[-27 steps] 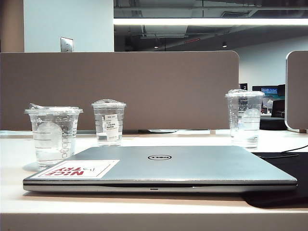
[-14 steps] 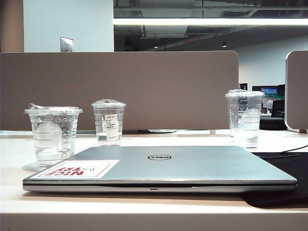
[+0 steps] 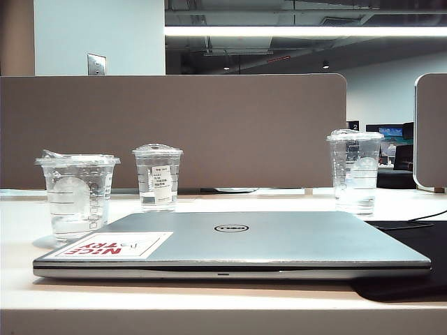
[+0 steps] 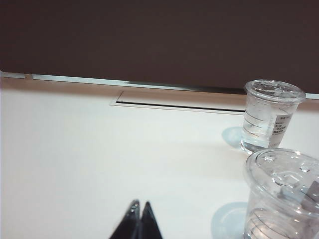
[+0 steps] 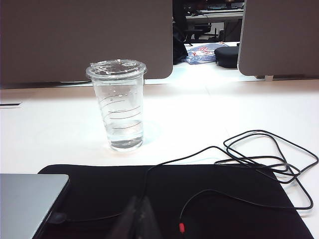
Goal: Pick up the coffee cup on the middle and place it on the left side of the laptop.
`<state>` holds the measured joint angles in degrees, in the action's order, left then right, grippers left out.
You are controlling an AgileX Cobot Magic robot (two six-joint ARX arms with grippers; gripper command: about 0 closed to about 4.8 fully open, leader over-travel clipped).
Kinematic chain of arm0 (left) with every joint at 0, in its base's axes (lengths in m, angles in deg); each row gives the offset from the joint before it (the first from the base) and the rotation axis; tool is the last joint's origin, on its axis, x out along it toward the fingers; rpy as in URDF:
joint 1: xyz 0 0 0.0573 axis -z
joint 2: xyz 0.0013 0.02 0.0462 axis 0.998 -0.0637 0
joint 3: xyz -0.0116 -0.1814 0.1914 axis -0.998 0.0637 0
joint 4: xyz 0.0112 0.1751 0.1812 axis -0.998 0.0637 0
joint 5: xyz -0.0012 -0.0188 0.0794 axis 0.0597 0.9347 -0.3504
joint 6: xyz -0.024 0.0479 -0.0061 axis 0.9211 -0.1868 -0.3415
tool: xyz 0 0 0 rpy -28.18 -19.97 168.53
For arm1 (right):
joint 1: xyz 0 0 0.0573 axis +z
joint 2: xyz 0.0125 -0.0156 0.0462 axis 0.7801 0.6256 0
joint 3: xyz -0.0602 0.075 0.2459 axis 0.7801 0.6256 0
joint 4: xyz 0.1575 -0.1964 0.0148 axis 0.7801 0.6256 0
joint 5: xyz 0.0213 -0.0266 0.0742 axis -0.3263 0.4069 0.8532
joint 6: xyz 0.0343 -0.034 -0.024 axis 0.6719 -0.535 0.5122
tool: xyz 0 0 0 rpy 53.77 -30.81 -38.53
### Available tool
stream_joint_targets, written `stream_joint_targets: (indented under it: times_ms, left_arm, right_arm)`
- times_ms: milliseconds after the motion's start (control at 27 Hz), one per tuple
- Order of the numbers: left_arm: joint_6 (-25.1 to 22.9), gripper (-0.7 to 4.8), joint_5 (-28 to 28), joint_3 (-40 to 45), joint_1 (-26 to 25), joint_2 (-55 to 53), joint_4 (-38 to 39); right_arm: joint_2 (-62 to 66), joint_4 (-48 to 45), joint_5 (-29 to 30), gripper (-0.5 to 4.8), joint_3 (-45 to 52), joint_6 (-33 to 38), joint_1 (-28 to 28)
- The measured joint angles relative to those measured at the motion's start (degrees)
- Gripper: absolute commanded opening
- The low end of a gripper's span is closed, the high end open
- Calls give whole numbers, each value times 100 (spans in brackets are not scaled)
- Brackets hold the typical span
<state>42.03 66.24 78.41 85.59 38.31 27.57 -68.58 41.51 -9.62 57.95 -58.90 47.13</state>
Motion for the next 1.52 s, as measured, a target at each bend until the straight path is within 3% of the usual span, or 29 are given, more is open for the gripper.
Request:
stream_joint_targets:
  times_ms: [518, 1147, 1517]
  left_arm:
    - [7, -4, 0, 0, 0, 0, 15]
    - [-105, -4, 15, 0, 0, 811, 557]
    - [-345, -4, 162, 0, 0, 811, 636]
  right_arm:
    - [0, 0, -2, -5, 0, 0, 0]
    - [0, 24, 0, -5, 0, 0, -2]
    - [0, 24, 0, -5, 0, 0, -2]
